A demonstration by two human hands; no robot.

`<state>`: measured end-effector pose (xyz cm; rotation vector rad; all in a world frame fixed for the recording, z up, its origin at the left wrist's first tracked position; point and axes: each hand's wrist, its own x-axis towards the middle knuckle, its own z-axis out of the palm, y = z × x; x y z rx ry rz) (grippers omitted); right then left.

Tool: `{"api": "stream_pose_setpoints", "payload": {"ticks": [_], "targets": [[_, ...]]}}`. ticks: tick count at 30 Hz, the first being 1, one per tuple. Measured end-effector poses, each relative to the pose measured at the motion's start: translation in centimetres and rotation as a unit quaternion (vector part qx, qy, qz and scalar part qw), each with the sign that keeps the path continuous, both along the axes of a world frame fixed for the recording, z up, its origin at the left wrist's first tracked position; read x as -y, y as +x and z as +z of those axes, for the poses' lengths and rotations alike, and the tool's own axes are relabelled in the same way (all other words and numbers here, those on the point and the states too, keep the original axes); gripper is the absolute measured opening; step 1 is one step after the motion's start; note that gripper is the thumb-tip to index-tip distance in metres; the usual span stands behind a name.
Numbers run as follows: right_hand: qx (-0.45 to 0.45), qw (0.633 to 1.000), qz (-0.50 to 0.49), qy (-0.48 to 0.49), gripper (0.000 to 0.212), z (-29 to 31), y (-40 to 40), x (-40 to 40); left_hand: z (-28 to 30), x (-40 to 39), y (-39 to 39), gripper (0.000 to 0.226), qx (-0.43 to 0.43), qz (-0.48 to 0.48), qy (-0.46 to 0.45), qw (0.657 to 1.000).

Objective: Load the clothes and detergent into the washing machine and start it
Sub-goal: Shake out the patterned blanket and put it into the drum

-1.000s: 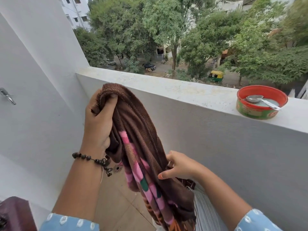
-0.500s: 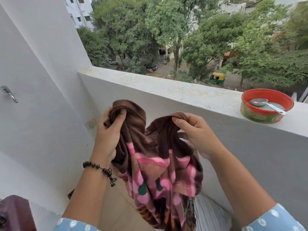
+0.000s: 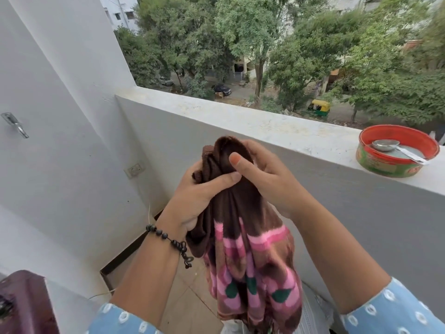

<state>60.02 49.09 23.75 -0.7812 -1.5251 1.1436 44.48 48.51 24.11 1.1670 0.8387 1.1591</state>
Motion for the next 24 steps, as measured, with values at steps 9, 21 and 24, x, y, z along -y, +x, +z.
{"api": "stream_pose_setpoints", "payload": {"ticks": [9,21,24], "targets": [[0.078,0.986,0.056,-0.136,0.107,-8.3,1.0,0.9,2.7,-1.0,-1.2,0.011,0.155,0.133,-0.040,0.978],[0.001,0.936,0.153,-0.317,0.035,-10.9,3.3,-0.9,2.5,0.3,-2.1,0.032,0.153,0.075,-0.028,0.985],[-0.049,0.975,0.072,-0.206,0.021,-8.1,2.9,-1.0,1.5,0.0,-2.9,0.016,0.127,0.091,-0.055,0.986]]}}
